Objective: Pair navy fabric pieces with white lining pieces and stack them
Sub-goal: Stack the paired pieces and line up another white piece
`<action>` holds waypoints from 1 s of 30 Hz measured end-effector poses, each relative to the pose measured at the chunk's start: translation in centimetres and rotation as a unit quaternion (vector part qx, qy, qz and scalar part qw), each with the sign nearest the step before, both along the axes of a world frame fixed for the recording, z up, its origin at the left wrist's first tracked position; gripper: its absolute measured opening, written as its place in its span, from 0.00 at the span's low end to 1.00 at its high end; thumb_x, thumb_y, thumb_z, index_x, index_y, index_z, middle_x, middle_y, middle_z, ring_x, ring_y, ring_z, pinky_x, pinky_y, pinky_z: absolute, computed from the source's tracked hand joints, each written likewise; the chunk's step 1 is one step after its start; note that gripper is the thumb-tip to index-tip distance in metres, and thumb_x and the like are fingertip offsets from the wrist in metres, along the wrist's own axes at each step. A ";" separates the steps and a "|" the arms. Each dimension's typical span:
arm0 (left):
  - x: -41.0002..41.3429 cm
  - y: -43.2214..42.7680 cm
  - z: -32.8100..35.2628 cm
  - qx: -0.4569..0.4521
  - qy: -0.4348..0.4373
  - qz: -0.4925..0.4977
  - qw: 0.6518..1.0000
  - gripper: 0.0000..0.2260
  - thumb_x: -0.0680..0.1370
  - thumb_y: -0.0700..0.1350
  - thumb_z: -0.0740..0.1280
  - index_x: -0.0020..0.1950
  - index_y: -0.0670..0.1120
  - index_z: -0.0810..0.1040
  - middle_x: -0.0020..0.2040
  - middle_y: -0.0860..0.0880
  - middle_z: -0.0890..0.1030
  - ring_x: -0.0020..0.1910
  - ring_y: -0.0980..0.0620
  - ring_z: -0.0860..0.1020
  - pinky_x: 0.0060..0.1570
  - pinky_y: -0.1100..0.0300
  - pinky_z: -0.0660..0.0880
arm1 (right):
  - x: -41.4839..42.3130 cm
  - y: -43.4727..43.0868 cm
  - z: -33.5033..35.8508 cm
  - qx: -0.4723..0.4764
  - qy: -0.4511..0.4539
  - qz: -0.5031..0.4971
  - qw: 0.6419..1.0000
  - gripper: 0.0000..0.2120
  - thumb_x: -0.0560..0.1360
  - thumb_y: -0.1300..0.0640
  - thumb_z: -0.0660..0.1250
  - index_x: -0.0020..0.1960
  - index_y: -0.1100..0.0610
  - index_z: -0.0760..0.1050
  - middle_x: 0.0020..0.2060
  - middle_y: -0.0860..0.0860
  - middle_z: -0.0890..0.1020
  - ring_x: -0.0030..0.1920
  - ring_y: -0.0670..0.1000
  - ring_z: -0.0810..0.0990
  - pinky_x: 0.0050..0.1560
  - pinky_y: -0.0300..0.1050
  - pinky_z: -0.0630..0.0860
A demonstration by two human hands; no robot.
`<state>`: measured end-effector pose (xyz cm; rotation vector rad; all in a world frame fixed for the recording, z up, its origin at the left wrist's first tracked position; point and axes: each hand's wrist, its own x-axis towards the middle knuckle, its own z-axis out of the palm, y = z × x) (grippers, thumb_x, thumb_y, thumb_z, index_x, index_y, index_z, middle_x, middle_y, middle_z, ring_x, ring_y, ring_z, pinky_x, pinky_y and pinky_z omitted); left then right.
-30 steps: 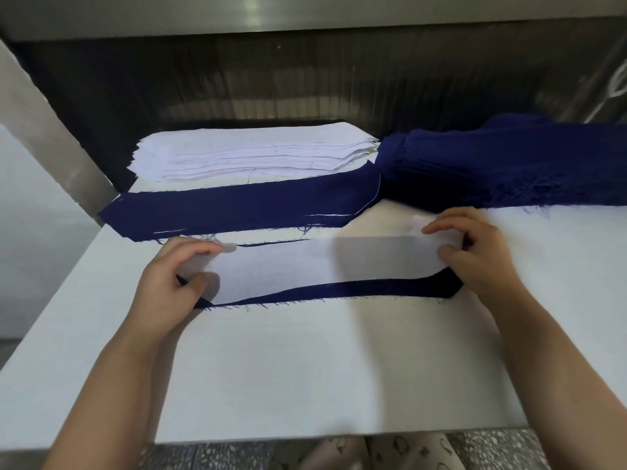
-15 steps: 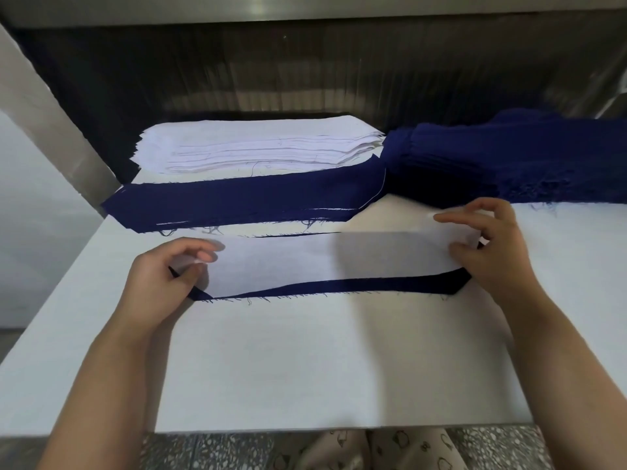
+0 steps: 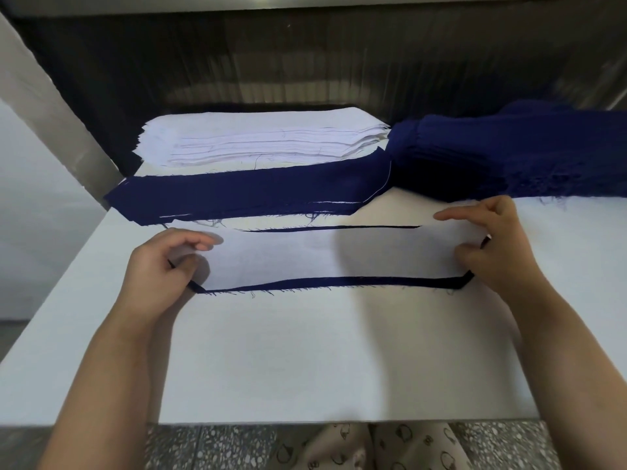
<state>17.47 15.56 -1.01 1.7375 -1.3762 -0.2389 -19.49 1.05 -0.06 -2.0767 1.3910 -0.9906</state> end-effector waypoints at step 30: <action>1.1 -0.1 -0.9 0.039 0.042 -0.014 0.998 0.20 0.74 0.22 0.57 0.46 0.42 0.80 0.53 0.48 0.83 0.49 0.64 0.79 0.50 0.71 0.73 | -0.1 0.3 0.3 0.043 0.054 0.029 0.997 0.18 0.66 0.76 0.64 0.43 0.54 0.79 0.31 0.49 0.71 0.32 0.41 0.70 0.33 0.25 0.64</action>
